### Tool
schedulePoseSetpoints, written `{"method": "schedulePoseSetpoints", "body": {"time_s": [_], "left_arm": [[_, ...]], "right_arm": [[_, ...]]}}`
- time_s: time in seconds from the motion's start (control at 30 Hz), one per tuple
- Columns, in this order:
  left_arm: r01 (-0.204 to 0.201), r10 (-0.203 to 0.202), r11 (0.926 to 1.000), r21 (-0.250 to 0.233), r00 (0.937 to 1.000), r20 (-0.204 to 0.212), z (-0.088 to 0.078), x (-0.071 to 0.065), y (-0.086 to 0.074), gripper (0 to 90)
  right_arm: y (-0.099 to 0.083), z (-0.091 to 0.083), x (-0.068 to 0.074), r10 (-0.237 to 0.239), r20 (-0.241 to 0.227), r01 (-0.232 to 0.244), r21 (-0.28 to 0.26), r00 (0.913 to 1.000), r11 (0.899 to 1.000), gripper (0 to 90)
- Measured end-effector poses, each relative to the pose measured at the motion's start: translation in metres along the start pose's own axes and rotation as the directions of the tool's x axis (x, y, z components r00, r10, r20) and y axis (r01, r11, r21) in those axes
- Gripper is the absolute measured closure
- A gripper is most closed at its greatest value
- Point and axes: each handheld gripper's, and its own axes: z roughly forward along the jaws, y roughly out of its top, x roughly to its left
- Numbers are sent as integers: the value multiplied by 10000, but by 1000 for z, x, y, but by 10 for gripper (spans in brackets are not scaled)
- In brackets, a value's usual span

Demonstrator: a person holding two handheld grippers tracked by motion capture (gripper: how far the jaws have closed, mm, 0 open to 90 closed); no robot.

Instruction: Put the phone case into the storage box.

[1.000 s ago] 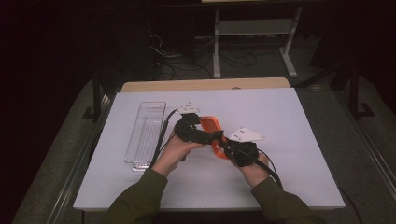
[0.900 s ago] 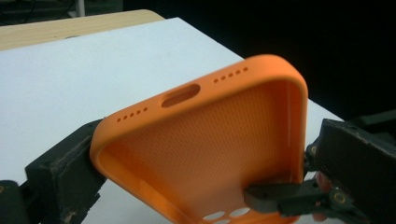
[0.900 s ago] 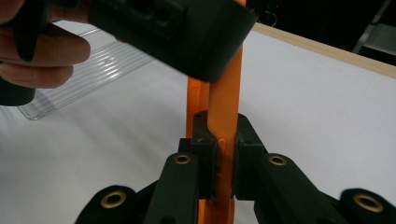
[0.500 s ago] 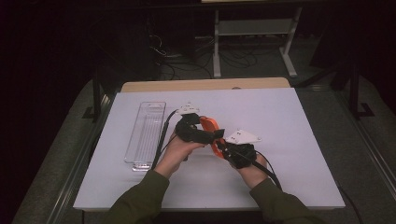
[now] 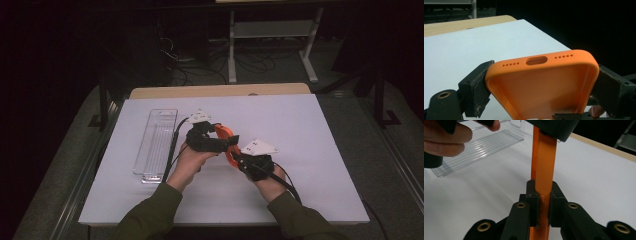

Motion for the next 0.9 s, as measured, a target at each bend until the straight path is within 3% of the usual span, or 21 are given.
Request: {"method": "schedulePoseSetpoints", "body": {"time_s": [0.6,0.9], "left_arm": [[-197,197,9998,22,9998,36,0,-2,0,144],[-352,351,9994,-76,9993,-99,-4,1,2,154]], "right_arm": [[-1,1,-1,-211,24,211,190,9998,9996,767],[-1,0,-5,-91,-343,96,131,9994,9999,661]]}}
